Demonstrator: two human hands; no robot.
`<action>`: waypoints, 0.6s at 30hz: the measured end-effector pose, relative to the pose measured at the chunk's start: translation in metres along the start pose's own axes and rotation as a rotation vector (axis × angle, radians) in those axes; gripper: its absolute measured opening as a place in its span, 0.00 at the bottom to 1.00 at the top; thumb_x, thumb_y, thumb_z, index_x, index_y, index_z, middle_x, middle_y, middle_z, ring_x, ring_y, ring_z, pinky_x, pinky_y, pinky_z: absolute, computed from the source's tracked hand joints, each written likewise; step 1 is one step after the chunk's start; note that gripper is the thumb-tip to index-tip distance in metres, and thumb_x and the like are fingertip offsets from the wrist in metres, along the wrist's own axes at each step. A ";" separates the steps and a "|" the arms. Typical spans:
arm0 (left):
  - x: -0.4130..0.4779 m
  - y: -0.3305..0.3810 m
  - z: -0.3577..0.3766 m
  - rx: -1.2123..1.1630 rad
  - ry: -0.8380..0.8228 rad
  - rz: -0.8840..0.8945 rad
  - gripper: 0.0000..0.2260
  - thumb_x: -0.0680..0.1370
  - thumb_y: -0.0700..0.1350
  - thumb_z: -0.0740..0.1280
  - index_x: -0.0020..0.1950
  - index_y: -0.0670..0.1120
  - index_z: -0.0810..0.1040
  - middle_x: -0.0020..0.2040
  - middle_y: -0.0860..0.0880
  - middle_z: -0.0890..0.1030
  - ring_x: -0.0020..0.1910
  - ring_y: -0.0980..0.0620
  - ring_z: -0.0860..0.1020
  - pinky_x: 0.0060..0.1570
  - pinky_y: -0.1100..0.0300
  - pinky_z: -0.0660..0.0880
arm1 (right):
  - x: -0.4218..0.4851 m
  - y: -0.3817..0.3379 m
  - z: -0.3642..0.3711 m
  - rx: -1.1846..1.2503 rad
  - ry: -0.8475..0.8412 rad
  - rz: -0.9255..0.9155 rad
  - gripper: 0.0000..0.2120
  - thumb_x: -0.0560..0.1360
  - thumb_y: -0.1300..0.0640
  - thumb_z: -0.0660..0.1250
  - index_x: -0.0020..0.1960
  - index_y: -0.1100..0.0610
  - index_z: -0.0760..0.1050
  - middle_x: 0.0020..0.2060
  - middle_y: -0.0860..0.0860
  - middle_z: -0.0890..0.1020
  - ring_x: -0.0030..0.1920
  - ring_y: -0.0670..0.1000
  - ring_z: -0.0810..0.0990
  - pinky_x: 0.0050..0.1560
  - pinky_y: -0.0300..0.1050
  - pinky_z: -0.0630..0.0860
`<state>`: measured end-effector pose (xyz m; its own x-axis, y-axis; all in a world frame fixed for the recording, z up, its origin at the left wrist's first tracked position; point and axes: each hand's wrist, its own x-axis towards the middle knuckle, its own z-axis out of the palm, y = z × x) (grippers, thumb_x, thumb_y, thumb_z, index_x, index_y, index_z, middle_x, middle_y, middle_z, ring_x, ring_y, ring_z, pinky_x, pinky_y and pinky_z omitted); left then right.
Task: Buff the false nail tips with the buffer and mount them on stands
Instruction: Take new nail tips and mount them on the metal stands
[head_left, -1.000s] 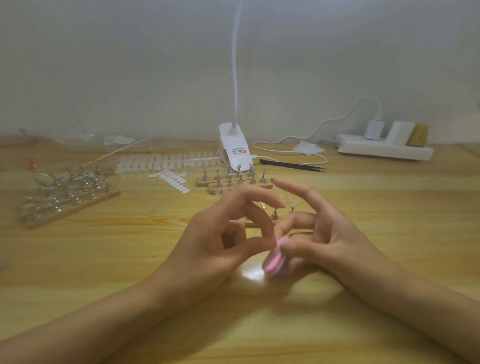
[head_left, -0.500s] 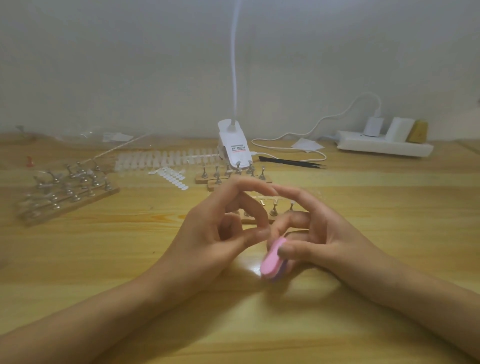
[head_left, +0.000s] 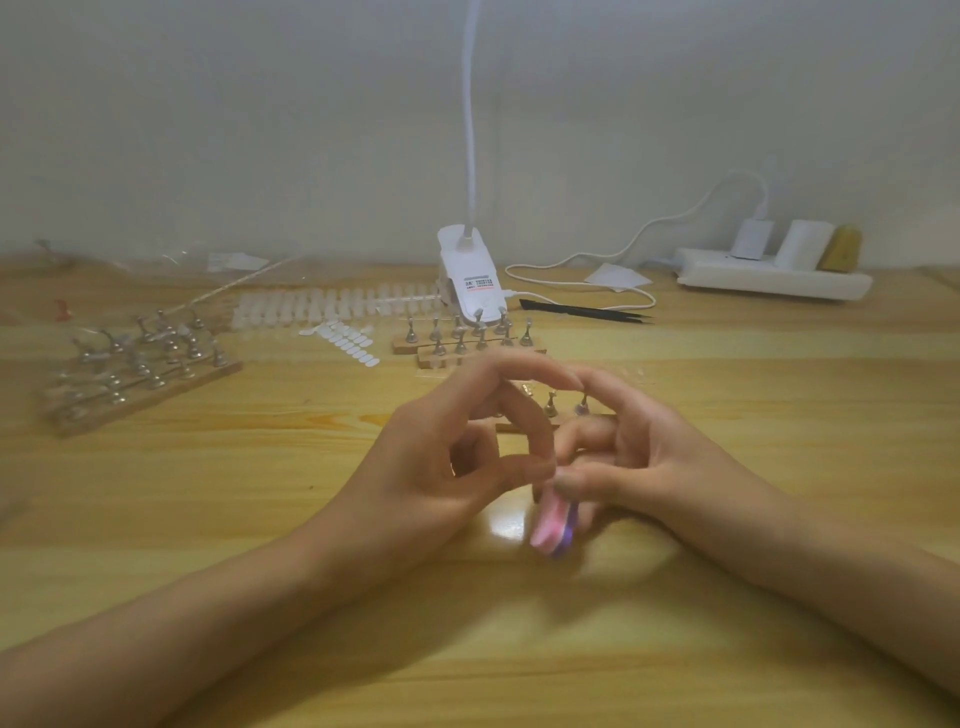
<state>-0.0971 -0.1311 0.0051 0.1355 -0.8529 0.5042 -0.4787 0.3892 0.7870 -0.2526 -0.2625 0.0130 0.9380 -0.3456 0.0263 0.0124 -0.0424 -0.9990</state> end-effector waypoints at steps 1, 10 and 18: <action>0.000 0.000 0.000 0.000 -0.003 -0.003 0.16 0.78 0.42 0.70 0.64 0.51 0.73 0.44 0.49 0.81 0.26 0.44 0.68 0.29 0.48 0.70 | 0.001 0.000 -0.001 0.017 0.038 -0.005 0.31 0.68 0.57 0.78 0.68 0.45 0.71 0.41 0.55 0.84 0.40 0.59 0.84 0.38 0.44 0.81; 0.000 -0.001 0.000 -0.008 0.024 -0.035 0.17 0.77 0.36 0.71 0.63 0.50 0.74 0.43 0.49 0.80 0.26 0.48 0.65 0.29 0.59 0.69 | 0.004 0.003 -0.004 0.103 0.150 -0.037 0.33 0.66 0.51 0.75 0.69 0.50 0.70 0.38 0.56 0.84 0.37 0.53 0.83 0.37 0.40 0.79; -0.001 0.001 -0.001 -0.059 0.044 -0.035 0.17 0.76 0.42 0.72 0.63 0.52 0.73 0.43 0.50 0.81 0.26 0.47 0.64 0.28 0.53 0.66 | 0.004 0.003 -0.009 0.130 0.068 -0.029 0.31 0.71 0.54 0.74 0.71 0.51 0.70 0.38 0.55 0.83 0.35 0.51 0.81 0.36 0.39 0.78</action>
<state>-0.0972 -0.1296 0.0061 0.1901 -0.8505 0.4904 -0.4212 0.3806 0.8233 -0.2517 -0.2722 0.0100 0.9111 -0.4088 0.0532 0.0881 0.0669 -0.9939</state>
